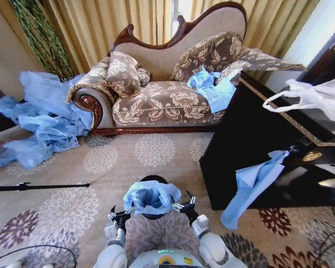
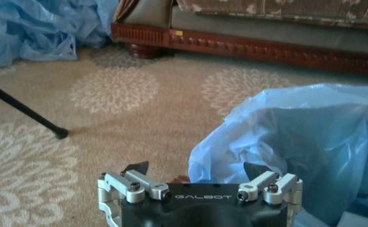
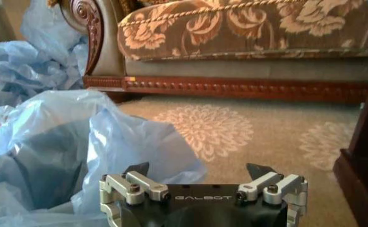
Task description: Place a garbage bag over the trash bin.
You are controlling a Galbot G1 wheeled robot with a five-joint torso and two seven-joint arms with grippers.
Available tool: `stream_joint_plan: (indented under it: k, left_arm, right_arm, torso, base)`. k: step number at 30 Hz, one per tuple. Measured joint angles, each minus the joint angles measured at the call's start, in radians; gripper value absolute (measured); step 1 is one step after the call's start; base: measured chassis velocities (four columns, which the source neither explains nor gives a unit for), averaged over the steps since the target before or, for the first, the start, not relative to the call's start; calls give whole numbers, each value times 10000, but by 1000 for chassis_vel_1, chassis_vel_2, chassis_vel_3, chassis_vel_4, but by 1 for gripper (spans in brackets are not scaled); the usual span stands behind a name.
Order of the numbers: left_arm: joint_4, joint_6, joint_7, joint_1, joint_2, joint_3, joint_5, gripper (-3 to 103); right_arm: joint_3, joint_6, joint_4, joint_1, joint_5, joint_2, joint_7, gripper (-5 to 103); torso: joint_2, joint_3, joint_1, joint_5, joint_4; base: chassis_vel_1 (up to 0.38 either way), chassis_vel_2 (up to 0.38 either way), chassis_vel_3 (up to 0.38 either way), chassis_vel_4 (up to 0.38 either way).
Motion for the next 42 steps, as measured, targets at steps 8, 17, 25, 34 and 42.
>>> stream_joint_plan:
  k: [8,17,25,34,42]
  left_arm:
    - [-712,-9,25,436,207,-209,181,100]
    - [-1785,1429,2874,884,663,-1776,1563,100]
    - [-1136,2956,6128,-1173,2595,-2168,-1288,100]
    - [1283,3927,9651,-3689,3869,-1543,-2040,100]
    - [2101,3926,10348,-3958,3783,-1277,-1666,100]
  right_arm:
    - [211,-11,1173,-660,294,-236,99,100]
    - [598,-1379,2256,-462,3600,-696,-1367,100]
    - [1104,-2766,1493,514,5516,-1201,-3210,100]
    - [888,-3225,-433,2128,5804,-1761,-4788,100]
    - [87,-3229,-1618,3239,6372,-1592,-4963,100]
  torso:
    - [0,0,1,-1,-2]
    - [0,0,0,1,2]
    - [0,2,1,-2,-5]
    - [0,3,2,0,-1]
    - [-1,1,2,0,1]
  base:
    - [0,0,0,0]
    - [0,0,0,0]
    - [0,0,0,0]
    - [0,0,0,0]
    - [0,0,0,0]
